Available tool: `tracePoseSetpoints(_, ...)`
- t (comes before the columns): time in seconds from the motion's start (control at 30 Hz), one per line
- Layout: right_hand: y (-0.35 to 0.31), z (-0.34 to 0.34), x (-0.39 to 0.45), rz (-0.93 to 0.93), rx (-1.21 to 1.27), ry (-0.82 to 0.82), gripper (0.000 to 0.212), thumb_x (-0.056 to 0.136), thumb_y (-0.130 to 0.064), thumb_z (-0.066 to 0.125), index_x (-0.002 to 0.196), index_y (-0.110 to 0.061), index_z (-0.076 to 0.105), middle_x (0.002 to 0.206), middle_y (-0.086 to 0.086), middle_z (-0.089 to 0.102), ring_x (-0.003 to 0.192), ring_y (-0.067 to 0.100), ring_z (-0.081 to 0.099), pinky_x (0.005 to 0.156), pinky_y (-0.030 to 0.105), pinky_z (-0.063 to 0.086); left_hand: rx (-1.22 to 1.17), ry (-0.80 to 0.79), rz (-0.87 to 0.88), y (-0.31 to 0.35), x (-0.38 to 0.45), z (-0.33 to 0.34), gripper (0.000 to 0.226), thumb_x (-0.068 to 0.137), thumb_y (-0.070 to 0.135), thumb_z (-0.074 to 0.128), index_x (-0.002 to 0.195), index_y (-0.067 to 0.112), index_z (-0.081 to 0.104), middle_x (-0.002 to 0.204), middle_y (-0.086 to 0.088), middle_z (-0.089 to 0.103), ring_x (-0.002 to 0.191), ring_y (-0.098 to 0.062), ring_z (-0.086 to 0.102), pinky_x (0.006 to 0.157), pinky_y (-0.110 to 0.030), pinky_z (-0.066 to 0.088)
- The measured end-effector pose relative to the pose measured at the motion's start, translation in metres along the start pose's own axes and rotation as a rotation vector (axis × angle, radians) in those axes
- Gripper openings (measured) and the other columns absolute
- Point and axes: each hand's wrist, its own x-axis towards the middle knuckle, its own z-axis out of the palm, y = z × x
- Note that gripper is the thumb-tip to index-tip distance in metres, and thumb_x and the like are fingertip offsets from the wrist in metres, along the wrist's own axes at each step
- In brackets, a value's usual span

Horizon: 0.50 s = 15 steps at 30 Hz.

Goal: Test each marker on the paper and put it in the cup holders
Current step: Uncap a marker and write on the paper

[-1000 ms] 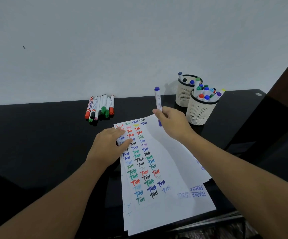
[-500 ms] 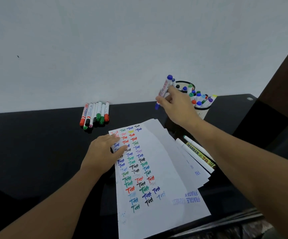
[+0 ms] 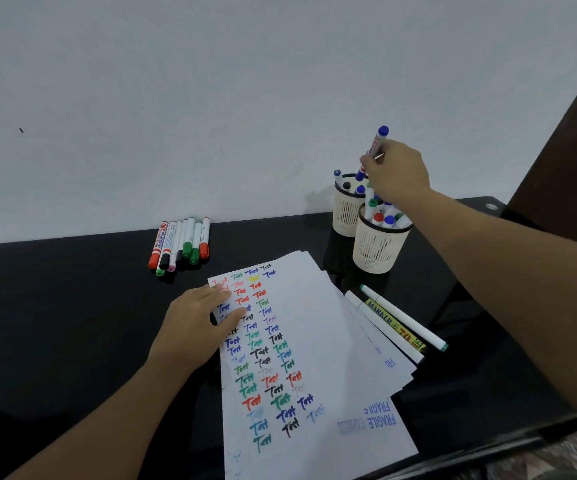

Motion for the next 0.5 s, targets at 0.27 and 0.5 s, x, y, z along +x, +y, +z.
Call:
tracePoseSetpoints(0.27,0.01,0.008,0.012,0.055,-0.019,-0.092,0.032,0.096,-0.044,0.067,0.114,-0.019,0.068,0.104,0.003,0.07,0.09,0.025,0.069,0.088,0.048,0.059,0.011,-0.006,0.015,-0.001,0.002,0.0,0.061,0.086,0.058,0.068,0.131,0.017,0.068,0.139,-0.001,0.062,0.131,-0.016,0.052,0.111,-0.034,0.037)
tracePoseSetpoints(0.5,0.012,0.011,0.007,0.064,0.068,-0.077,0.05,0.091,-0.048,0.073,0.132,-0.024,0.057,0.104,-0.004,0.069,0.098,0.02,0.068,0.096,0.048,0.055,0.018,-0.016,0.018,0.0,0.002,-0.001,0.06,0.086,0.057,0.069,0.13,0.016,0.068,0.138,-0.001,0.062,0.131,-0.016,0.052,0.112,-0.034,0.037)
